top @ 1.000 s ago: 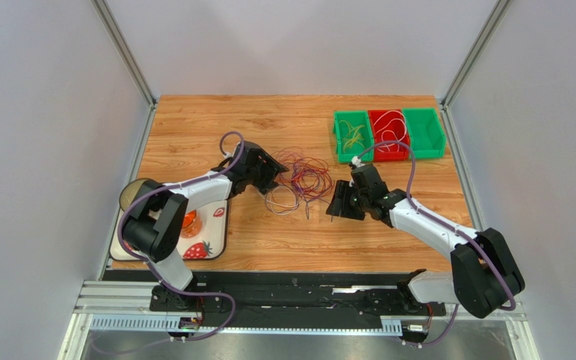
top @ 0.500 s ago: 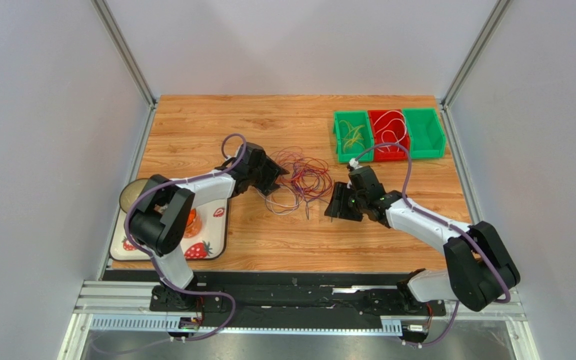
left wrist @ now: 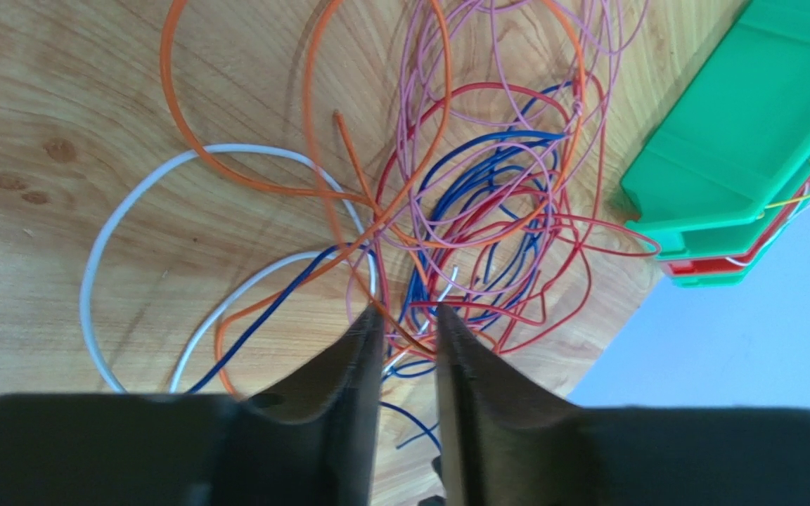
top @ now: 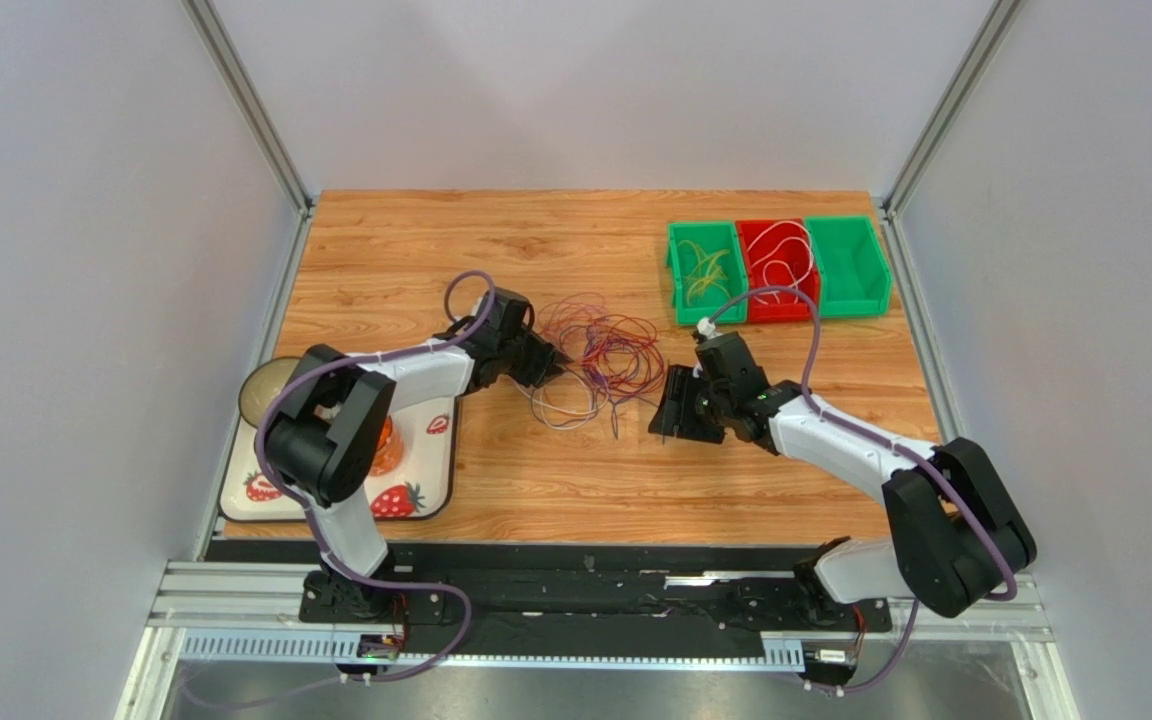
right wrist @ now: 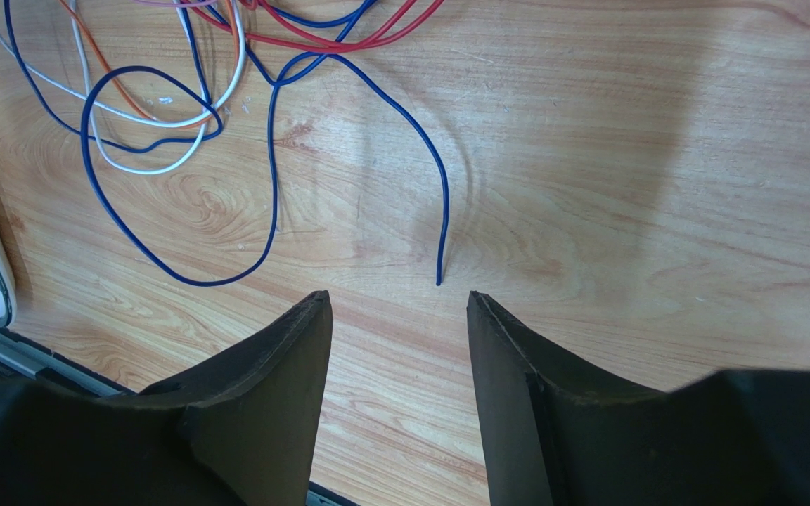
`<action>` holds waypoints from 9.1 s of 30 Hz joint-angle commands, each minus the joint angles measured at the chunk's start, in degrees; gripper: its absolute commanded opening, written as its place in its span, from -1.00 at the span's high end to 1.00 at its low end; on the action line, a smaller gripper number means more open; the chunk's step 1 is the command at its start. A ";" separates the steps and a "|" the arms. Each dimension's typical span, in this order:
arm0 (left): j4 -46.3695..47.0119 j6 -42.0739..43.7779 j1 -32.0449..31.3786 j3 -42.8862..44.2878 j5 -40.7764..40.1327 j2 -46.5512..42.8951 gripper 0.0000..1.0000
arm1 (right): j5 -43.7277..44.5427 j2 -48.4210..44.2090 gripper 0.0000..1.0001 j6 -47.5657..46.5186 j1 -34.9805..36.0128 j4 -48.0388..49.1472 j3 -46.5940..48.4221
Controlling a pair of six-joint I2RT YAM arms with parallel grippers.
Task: Untangle the cables
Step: Untie the cable, then place the cable at the center of the board, then move the cable to the center of the board.
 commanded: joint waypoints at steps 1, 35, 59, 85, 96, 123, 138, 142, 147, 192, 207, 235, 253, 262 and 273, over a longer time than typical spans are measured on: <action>0.73 0.61 -0.08 2.54 0.01 0.15 0.58 | -0.19 0.64 -0.07 -0.25 0.34 2.35 0.85; -16.15 26.17 -2.36 27.23 9.14 -30.00 1.00 | 6.93 -12.26 -0.09 -6.66 0.26 -11.44 15.49; 11.19 32.41 -4.82 72.93 41.95 -14.62 1.00 | 11.06 -28.79 -0.24 -11.50 0.17 -15.59 28.37; 15.94 27.06 -3.42 71.36 38.07 -11.72 1.00 | -5.98 -25.99 -0.39 -12.38 0.26 2.34 21.24; 26.21 24.17 -3.51 41.35 35.70 -19.54 1.00 | 26.86 -29.32 -0.35 -7.64 -0.09 -20.05 22.30; 22.26 32.43 -20.99 46.74 33.40 5.33 1.00 | 46.12 -43.91 -0.39 4.85 -0.09 -38.35 20.45; 9.17 41.57 -24.34 56.16 31.48 8.05 1.00 | 50.97 -49.89 -0.38 5.11 -0.18 -39.40 21.95; 10.31 41.39 -24.34 54.58 31.30 10.16 1.00 | 50.79 -51.03 -0.37 5.03 -0.18 -39.31 21.68; 10.75 41.30 -24.34 55.10 31.04 11.84 1.00 | 50.70 -52.26 -0.37 4.50 -0.18 -38.97 21.24; -3.74 40.25 -26.36 48.07 33.94 29.51 -0.51 | 44.55 -38.82 -0.73 26.56 -2.11 -53.99 14.30; -18.69 42.96 -17.40 34.03 25.42 10.55 -0.64 | 43.85 -22.13 -0.75 25.43 -12.48 -54.53 14.21; -20.89 45.08 -15.63 8.43 21.55 -18.83 -0.57 | 16.77 -3.14 -0.40 -10.35 -32.00 -22.27 7.53; -20.45 44.12 -15.63 7.03 21.81 -18.92 -0.53 | 6.97 4.86 -0.28 -7.99 -30.33 -16.03 4.64; -20.54 44.03 -15.63 7.03 21.20 -19.01 -0.52 | 0.08 8.45 -0.22 1.33 -25.68 -9.97 5.68; -22.03 44.29 -15.64 6.67 20.05 -20.50 -0.50 | 12.02 9.97 -0.22 -1.03 -19.78 -20.76 18.25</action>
